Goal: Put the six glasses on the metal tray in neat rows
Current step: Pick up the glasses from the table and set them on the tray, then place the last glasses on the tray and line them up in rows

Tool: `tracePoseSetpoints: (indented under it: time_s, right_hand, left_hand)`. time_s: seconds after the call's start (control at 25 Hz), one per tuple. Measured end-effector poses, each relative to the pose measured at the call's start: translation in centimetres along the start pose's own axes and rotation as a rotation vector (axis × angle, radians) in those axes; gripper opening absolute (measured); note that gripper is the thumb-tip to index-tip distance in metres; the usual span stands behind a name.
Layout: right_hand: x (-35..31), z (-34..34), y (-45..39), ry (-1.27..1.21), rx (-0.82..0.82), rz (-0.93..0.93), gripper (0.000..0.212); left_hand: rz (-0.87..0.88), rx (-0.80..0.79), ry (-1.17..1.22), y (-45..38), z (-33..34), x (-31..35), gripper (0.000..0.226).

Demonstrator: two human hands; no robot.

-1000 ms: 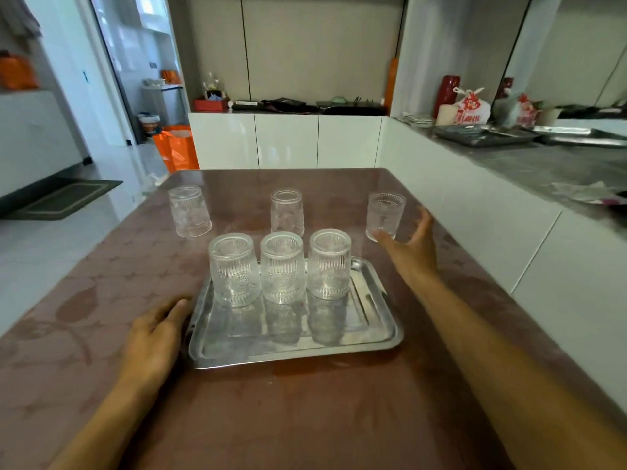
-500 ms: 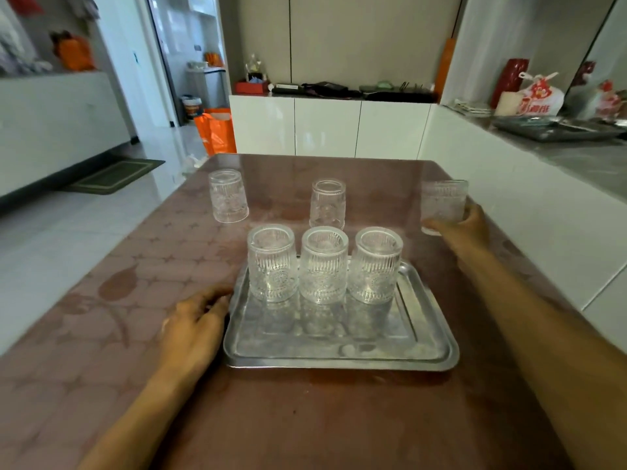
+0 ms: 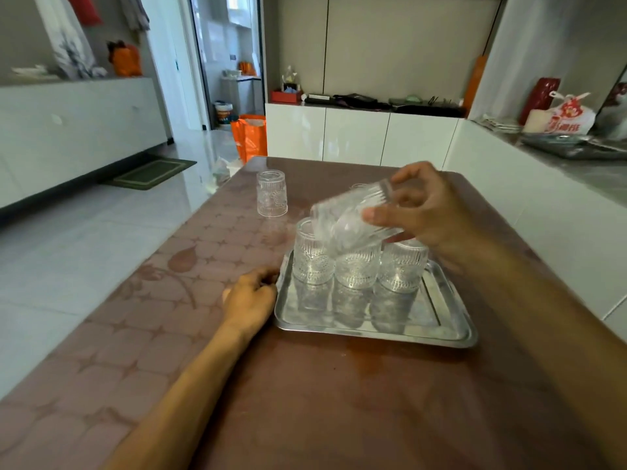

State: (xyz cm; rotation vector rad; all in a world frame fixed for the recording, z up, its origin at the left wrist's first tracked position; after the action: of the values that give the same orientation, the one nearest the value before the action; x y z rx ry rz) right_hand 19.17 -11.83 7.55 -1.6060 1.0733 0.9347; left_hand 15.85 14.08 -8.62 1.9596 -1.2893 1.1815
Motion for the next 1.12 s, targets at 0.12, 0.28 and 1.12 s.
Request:
tracePoseSetpoints:
  time_s: [0.12,0.28,1.12]
  right_hand:
    - [0.6,3.7,1.5,0.345,-0.014,-0.078,0.064]
    - [1.7,8.5,2.4,0.601,-0.092,-0.169,0.051]
    - [5.4,8.9,9.1,0.581,0.246,-0.566,0.046]
  left_hand:
    - [0.011,-0.011,-0.017,0.0,0.2,0.1,0.042]
    - [0.060,0.003,-0.020,-0.1,0.0,0.4,0.045]
    - [0.042,-0.048,-0.057,-8.9,-2.3,3.9,0.033]
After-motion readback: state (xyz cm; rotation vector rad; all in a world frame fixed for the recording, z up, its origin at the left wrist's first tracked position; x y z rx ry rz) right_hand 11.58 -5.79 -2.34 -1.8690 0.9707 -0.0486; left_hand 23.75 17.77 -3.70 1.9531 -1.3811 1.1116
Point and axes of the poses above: each hand's wrist, its own y-axis away from the middle knuckle, its own z-axis out of the palm, x = y × z, the point moved 9 cm from there along -y, towards the middle knuckle, and after that the axes turned 3 degrees about x, right-handed, at the moved point
